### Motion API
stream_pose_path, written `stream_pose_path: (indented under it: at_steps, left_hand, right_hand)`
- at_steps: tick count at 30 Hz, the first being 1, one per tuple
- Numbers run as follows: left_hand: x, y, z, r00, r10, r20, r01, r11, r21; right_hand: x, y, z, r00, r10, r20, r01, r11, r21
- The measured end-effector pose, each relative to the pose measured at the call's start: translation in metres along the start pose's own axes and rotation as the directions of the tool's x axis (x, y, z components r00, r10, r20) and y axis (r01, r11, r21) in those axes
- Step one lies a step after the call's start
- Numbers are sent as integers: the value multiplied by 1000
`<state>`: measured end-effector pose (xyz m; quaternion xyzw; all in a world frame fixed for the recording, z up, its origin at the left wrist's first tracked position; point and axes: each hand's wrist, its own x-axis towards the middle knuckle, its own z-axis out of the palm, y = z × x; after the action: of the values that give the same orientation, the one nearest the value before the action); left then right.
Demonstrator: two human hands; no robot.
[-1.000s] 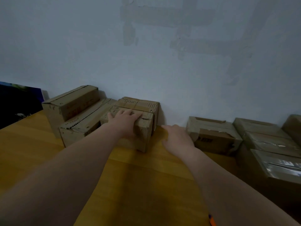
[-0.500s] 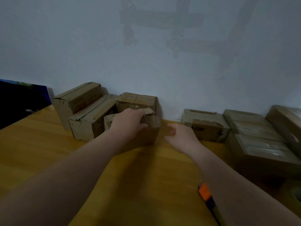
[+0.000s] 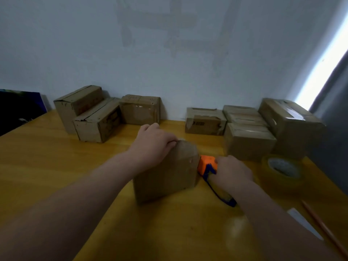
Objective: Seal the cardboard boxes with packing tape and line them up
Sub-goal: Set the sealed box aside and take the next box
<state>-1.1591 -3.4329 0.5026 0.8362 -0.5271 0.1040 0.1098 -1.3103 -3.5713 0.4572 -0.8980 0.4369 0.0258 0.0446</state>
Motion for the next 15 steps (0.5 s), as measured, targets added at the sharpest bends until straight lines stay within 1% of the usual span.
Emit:
stream_pose_path:
  at_steps: [1,2,3,4,5,6,7,8,9,10,11,12,14,15]
  left_hand:
    - [-5,5,-2,1000,17,16,-16,999,-38]
    - [-10,10,-4,999,34,19,-33,997,-71]
    - [-16,14,-5,999,45,12,-44,996,-83]
    - [-22,16,-5,999,43,0,-43,997,-63]
    - [-29,17,-4,1000,27,-4,-27,1000,-14]
    - [-34,16,-2,1000,-1,14,1,999,43]
    - [-40,13,0,997,-43,61,37,996,87]
    - [-45,10,2,987,-91,132,77,991,111]
    - [-49,5,4,966,-135,220,112,987,114]
    - [-52,1,6,936,-162,312,139,986,96]
    - [-55,-2,8,906,-169,388,156,986,65]
    - [-57,-5,10,887,-161,432,164,986,30]
    - [-60,-7,14,888,-125,443,145,989,-12]
    - [-61,-8,15,897,-108,428,129,991,-19]
  right_hand:
    - [-5,2,-1,1000,9,27,-9,1000,-4]
    - [-8,3,-1,999,-32,26,31,999,37]
    - [-9,4,0,995,-68,73,62,995,83]
    - [-12,5,-2,987,-110,120,97,989,111]
    - [-15,5,0,983,-104,154,86,989,121]
    - [-21,6,6,993,-77,87,70,995,76]
    - [-23,9,11,999,-40,6,39,998,41]
    - [-23,13,17,997,-49,-55,51,998,26]
    - [-21,16,21,996,-54,-74,59,996,67]
    - [-23,17,19,991,-55,-121,72,987,146]
    - [-22,16,14,985,-48,-165,80,978,192]
    - [-20,17,12,979,-36,-202,86,966,245]
    - [-18,15,0,976,-32,-217,116,915,386]
    - [-17,16,-4,978,-19,-210,121,867,483]
